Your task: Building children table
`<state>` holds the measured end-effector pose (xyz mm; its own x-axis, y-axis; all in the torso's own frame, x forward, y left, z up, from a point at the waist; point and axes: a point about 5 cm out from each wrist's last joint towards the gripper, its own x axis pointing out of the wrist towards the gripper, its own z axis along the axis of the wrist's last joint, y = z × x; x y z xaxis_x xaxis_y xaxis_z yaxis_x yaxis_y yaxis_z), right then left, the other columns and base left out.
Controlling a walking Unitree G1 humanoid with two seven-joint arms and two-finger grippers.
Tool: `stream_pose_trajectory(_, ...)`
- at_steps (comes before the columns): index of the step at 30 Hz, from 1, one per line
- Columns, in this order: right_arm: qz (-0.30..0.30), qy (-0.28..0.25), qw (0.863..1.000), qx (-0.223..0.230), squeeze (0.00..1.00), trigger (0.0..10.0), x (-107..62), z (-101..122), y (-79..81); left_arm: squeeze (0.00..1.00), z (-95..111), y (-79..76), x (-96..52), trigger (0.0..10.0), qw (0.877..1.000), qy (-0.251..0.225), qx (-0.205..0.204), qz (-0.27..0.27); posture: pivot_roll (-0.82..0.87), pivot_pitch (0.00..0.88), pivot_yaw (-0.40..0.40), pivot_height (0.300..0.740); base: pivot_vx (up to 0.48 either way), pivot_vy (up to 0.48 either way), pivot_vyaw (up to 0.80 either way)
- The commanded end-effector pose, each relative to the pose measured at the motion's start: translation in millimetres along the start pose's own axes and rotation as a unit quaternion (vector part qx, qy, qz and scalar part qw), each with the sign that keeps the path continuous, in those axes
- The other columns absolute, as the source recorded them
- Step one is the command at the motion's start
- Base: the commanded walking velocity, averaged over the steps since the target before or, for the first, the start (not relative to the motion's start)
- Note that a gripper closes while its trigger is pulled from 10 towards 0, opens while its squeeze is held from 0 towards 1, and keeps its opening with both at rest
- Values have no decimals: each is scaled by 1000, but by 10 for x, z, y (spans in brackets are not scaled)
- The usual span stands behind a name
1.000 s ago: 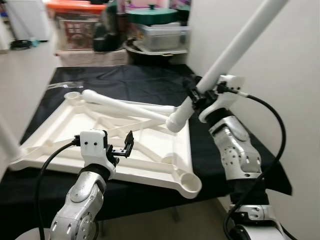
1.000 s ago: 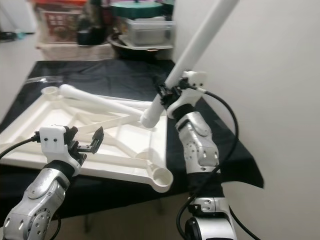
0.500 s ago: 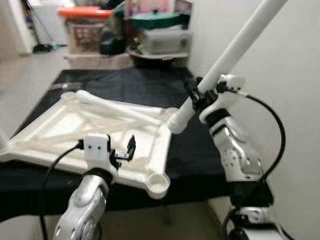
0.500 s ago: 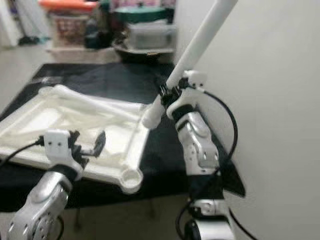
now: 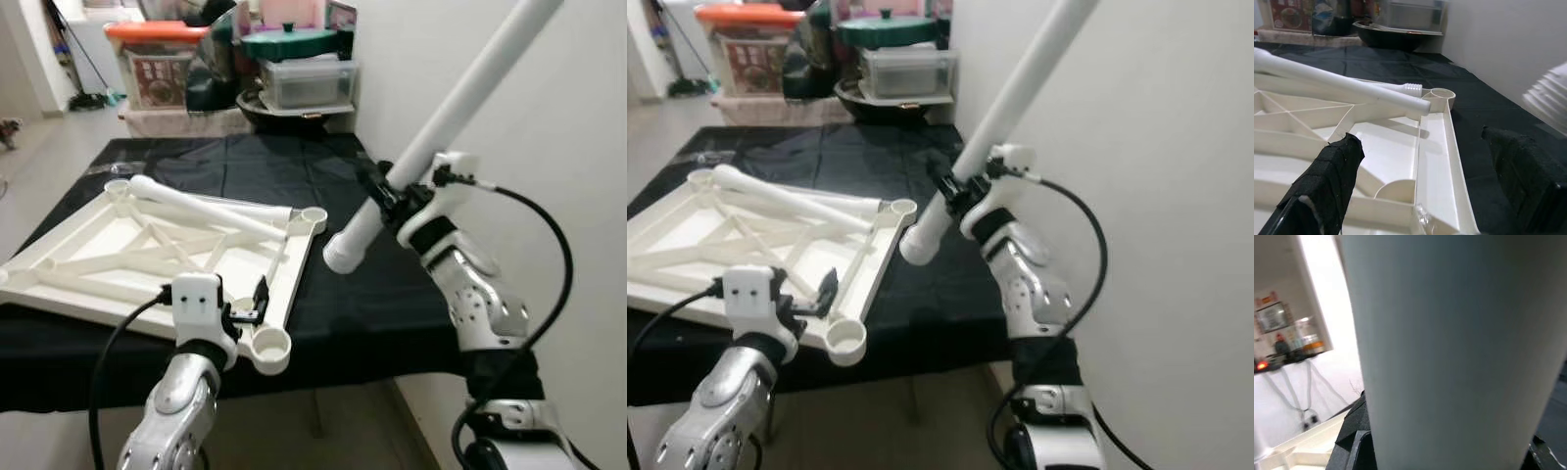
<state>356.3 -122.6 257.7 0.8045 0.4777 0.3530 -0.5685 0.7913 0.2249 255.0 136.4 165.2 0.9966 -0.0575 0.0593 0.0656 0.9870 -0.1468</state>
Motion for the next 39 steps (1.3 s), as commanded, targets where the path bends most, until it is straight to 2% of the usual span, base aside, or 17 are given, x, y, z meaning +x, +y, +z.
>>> stream_pose_trajectory(1,8,-4,1000,1,0,10000,25,23,14,0,-19,7,-31,10000,1000,8,-5,7,114,0,-89,740,0,0,0)
stream_pose_trajectory(7,12,0,1000,4,0,10000,34,4,13,0,-37,12,-58,10000,1000,11,-14,12,115,0,-92,740,0,320,0)
stream_pose_trajectory(14,10,2,1000,-2,0,10000,38,9,-13,0,-80,4,-109,10000,1000,20,-2,12,109,0,-95,740,0,0,0)
stream_pose_trajectory(24,7,9,1000,-11,0,10000,6,75,-175,0,-137,-55,-149,10000,999,38,1,1,108,0,-91,740,0,0,0)
stream_pose_trajectory(26,1,8,1000,-16,0,10000,-1,89,-207,0,-137,-45,-151,10000,999,40,3,2,112,0,-92,740,0,472,0)
stream_pose_trajectory(39,14,10,1000,-10,0,10000,-4,53,-169,0,-152,-39,-168,10000,999,39,10,3,112,0,-86,740,0,36,0)
